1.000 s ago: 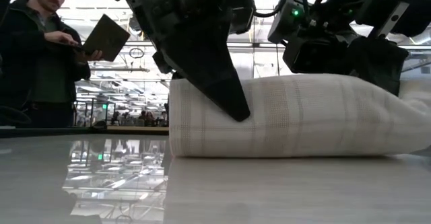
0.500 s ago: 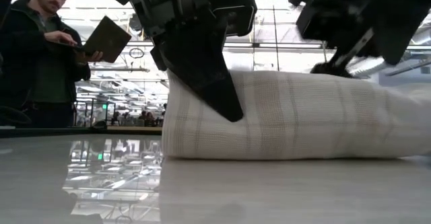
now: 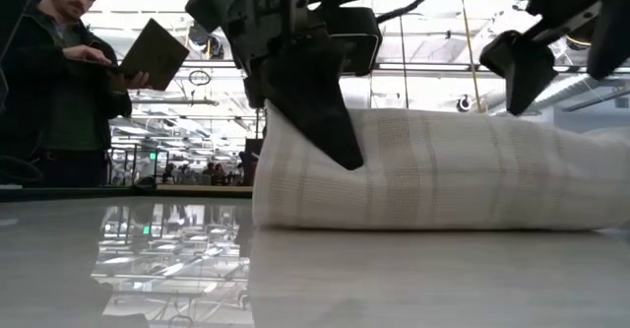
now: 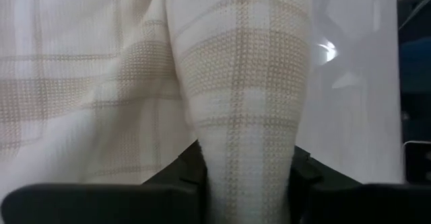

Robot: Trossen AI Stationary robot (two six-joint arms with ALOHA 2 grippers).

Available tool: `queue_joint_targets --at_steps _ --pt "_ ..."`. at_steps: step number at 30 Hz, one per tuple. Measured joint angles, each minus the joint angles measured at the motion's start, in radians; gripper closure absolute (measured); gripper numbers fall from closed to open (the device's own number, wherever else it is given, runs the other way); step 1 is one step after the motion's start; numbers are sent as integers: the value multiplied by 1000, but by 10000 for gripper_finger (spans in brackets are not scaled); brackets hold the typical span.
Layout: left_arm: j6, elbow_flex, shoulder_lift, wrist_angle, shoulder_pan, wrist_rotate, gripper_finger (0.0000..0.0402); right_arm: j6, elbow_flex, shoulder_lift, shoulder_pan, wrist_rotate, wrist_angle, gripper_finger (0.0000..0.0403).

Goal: Roll towel
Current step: Roll the white-brown patterned towel

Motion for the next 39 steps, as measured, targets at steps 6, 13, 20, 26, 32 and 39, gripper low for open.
queue_joint_targets --at_steps 6,13,20,26,32,39 --pt "-46 0 0 1 35 58 297 15 0 74 39 18 13 44" --pt "-47 0 0 0 63 74 297 -43 0 162 26 22 79 16" --pt "-42 0 0 29 66 73 297 -73 0 243 23 144 78 12" --pt "-39 0 0 24 61 38 297 -104 -1 262 4 142 109 43" --pt "-37 -1 0 20 62 15 297 -135 -1 262 -12 97 118 141" --pt "-46 -1 -1 -8 57 4 287 -138 -1 262 -47 52 129 239"
